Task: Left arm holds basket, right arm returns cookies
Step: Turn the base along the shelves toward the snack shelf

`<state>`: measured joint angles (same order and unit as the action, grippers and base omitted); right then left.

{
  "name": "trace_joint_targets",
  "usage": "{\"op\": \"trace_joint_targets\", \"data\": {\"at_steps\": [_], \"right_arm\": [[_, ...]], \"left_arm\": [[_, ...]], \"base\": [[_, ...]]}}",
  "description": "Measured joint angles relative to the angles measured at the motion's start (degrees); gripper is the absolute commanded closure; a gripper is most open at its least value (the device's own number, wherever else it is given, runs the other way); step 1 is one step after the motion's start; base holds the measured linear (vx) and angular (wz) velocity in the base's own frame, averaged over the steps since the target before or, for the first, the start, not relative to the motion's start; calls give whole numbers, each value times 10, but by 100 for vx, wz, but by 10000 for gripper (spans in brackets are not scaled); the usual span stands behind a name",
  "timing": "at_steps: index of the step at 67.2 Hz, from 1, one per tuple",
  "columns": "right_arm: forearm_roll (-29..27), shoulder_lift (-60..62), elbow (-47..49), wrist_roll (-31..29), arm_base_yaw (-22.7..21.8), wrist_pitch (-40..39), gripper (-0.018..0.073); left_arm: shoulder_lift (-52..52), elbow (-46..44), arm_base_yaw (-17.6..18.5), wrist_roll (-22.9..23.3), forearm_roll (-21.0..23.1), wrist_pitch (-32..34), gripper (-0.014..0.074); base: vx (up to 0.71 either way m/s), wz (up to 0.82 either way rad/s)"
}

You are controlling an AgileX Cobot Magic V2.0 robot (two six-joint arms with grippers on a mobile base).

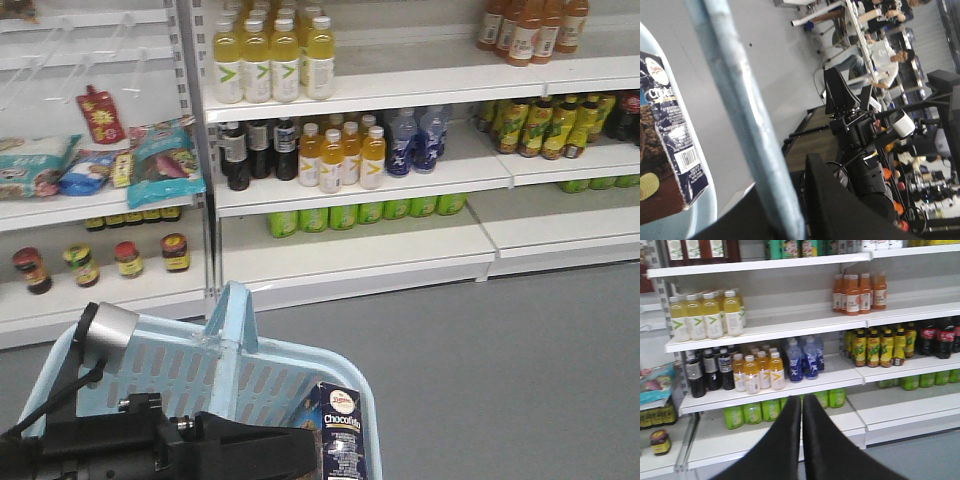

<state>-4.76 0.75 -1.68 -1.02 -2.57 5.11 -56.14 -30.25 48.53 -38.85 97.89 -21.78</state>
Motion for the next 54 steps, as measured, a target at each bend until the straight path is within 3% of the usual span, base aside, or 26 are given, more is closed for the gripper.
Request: {"op": "trace_joint_targets", "data": {"at_steps": [54], "right_arm": [[0, 0, 0, 0, 0, 0, 567]], "left_arm": [[0, 0, 0, 0, 0, 0, 603]], "base": [[47, -52]]}}
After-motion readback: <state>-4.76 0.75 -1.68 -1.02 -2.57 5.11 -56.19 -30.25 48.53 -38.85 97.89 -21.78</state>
